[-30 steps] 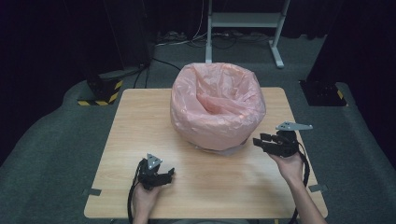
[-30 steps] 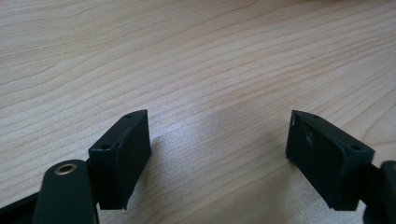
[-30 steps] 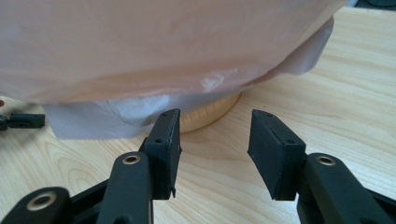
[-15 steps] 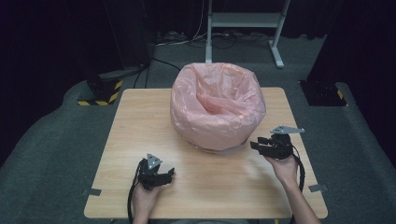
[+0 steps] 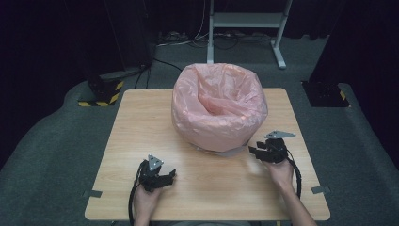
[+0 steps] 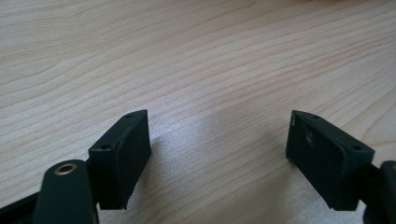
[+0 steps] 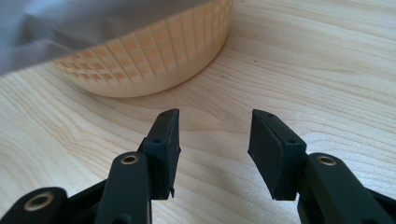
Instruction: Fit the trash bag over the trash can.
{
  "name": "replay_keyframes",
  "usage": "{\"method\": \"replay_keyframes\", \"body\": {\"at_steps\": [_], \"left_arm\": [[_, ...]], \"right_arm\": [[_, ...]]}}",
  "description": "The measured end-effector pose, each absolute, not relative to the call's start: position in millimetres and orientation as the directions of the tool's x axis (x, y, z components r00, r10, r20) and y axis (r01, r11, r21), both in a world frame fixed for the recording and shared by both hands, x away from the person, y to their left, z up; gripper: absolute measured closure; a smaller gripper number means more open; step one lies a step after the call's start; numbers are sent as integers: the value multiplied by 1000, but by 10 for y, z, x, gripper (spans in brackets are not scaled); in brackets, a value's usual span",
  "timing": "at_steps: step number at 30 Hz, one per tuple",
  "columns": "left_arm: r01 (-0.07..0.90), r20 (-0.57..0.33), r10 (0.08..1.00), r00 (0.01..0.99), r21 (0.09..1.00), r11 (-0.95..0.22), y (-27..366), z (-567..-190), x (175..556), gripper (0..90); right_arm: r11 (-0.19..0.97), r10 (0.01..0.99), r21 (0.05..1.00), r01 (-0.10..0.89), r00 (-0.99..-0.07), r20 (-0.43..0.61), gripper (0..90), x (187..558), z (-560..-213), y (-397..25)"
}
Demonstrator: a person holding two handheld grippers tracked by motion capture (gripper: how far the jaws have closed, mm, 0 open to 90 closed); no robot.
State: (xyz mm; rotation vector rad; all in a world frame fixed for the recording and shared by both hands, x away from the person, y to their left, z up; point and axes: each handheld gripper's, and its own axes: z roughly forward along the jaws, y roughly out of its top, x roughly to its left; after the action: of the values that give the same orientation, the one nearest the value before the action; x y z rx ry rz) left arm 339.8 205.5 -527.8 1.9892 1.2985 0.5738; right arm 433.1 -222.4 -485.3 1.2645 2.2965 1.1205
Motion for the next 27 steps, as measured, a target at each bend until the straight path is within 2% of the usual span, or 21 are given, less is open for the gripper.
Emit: {"method": "replay_keyframes", "body": {"at_steps": [13, 17, 18, 21, 27], "left_arm": [[613, -4, 915, 404, 743, -268, 2055, -5278, 3398, 220], [613, -4, 915, 404, 744, -267, 2055, -5278, 3398, 220], [613, -4, 915, 404, 743, -268, 2055, -5278, 3398, 221], [613, -4, 914, 405, 744, -268, 2056, -5278, 3398, 220], [613, -4, 914, 405, 744, -268, 2056, -5278, 3398, 221]], "right_arm": [[347, 819, 736, 581, -571, 65, 510, 4369, -5018, -2139], [362, 821, 718, 594, -568, 56, 476, 4397, -5119, -2092], [370, 821, 720, 587, -569, 42, 451, 4402, -5177, -2076], [379, 827, 750, 542, -563, -11, 450, 4361, -5232, -2051], [375, 831, 750, 545, -557, -11, 430, 4364, -5234, -2051]]}}
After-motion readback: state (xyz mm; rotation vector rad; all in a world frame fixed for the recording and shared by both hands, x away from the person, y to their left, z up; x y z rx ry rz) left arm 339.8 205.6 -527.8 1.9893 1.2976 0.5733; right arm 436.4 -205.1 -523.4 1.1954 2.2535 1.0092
